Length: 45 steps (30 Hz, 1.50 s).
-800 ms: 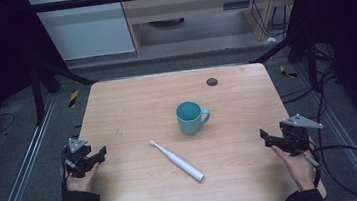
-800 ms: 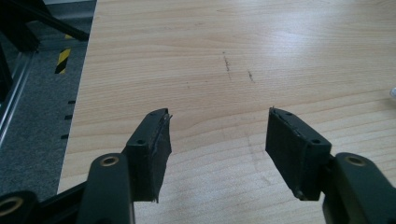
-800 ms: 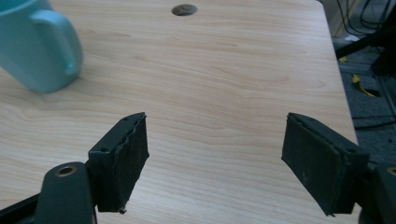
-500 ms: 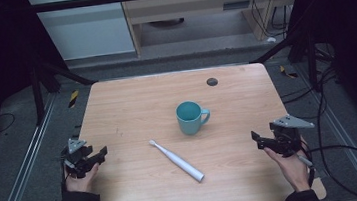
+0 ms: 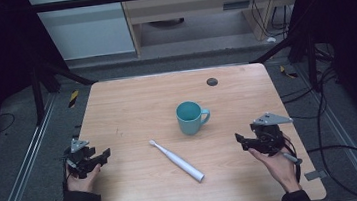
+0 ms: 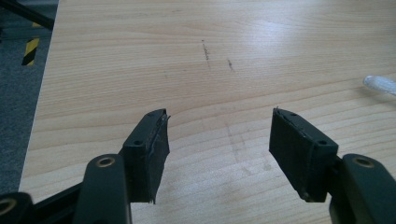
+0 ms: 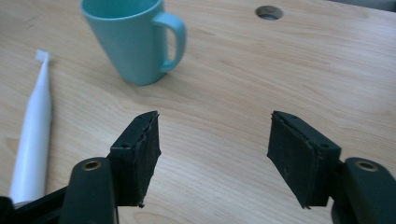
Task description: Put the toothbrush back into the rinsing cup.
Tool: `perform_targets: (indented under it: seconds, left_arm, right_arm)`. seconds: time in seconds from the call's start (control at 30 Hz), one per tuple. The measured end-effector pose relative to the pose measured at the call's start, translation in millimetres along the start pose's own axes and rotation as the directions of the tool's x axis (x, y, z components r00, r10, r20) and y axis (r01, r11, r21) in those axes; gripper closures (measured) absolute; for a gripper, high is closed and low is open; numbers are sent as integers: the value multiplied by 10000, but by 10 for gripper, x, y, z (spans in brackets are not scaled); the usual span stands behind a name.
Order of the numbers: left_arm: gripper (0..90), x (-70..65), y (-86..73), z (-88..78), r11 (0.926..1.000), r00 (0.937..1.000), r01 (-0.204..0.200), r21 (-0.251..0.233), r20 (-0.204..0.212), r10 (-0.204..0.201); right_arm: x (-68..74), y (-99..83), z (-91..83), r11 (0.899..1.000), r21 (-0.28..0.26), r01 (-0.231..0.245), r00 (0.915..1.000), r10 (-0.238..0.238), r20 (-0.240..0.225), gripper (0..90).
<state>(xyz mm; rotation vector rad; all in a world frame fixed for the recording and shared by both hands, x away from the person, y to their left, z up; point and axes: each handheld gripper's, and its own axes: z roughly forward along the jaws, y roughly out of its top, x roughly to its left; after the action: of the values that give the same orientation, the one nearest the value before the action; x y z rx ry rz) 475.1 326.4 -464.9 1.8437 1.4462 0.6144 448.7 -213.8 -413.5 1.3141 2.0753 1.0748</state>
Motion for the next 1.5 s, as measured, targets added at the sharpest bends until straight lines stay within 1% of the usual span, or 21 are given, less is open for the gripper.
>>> perform_targets:
  seconds: [0.13,0.27,0.3,0.43,0.67,0.97,1.1,1.27,1.3,1.33,1.5]
  left_arm:
    - [368,6,2,-11,10000,10000,-12,-47,-40,12]
    - [368,3,2,-17,10000,10000,-42,-78,-31,41]
    - [367,-1,2,-11,9999,9999,-99,-30,-50,99]
    - [362,-7,0,-3,9999,9999,-145,63,-83,146]
    - [359,6,-1,-1,9999,9999,-112,102,-76,112]
    - [358,-7,1,3,9997,9998,-202,132,-46,203]
    - [358,-8,0,5,9997,9998,-213,144,-33,213]
    - [358,-19,3,6,9996,9997,-256,144,-18,256]
    - [358,-19,3,6,9996,9997,-256,144,-18,256]
    - [358,-17,2,6,9996,9997,-255,147,-16,255]
    - [358,-14,0,12,9995,9997,-262,183,-2,262]
  right_arm:
    - [122,77,16,9991,195,375,9992,-372,-138,374]
    - [245,161,49,9981,343,509,9977,-492,-470,396]
    - [283,183,68,9972,446,604,9966,-578,-580,404]
    - [394,234,130,9942,793,724,9943,-657,-839,427]
    - [497,293,192,9874,1258,956,9899,-811,-1160,456]
    - [653,312,270,9800,1615,1163,9830,-903,-1601,496]
    - [736,306,308,9744,1716,1453,9782,-1155,-1726,503]
    - [838,296,372,9694,1812,1653,9731,-1305,-1896,504]
    - [838,296,372,9694,1812,1653,9731,-1305,-1896,504]
    - [887,295,408,9658,1895,1770,9709,-1398,-1943,508]
    - [973,293,476,9599,2076,1883,9670,-1443,-2097,522]
